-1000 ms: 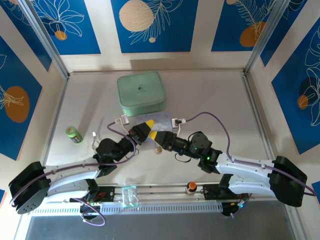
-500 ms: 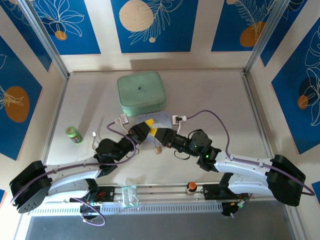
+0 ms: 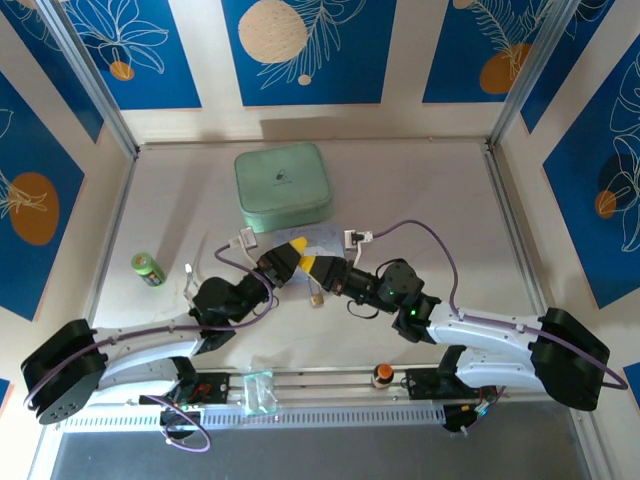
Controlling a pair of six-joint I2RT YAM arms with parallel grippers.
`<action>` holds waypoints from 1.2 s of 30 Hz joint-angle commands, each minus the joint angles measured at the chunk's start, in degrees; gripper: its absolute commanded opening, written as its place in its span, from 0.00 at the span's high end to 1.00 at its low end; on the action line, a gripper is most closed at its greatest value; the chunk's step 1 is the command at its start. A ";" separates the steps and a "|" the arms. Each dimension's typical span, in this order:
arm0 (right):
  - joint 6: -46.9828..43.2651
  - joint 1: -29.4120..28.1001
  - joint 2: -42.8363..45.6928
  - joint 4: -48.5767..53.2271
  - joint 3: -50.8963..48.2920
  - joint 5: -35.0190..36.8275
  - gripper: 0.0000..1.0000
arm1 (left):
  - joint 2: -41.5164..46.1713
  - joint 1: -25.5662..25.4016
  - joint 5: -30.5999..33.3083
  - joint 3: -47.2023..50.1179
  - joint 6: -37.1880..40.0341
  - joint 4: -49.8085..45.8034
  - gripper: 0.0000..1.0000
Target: Unlock a padlock with a key
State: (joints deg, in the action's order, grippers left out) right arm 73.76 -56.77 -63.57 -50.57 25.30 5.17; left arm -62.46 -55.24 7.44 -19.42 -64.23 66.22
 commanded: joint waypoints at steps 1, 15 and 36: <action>-0.29 -0.45 -0.41 -1.33 1.31 2.04 0.94 | -0.38 -0.30 -1.17 0.73 -0.53 2.47 1.00; 0.51 -0.40 1.79 1.26 -0.81 3.75 1.00 | 5.51 -0.22 4.86 3.38 0.23 -2.84 0.18; 5.40 3.35 13.54 44.90 -2.96 12.21 1.00 | 6.52 -0.28 9.00 -10.23 15.21 -64.89 0.24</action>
State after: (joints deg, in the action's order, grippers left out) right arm 77.12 -54.30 -51.96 -12.99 24.29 14.17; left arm -52.73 -55.31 15.42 -31.55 -51.81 6.46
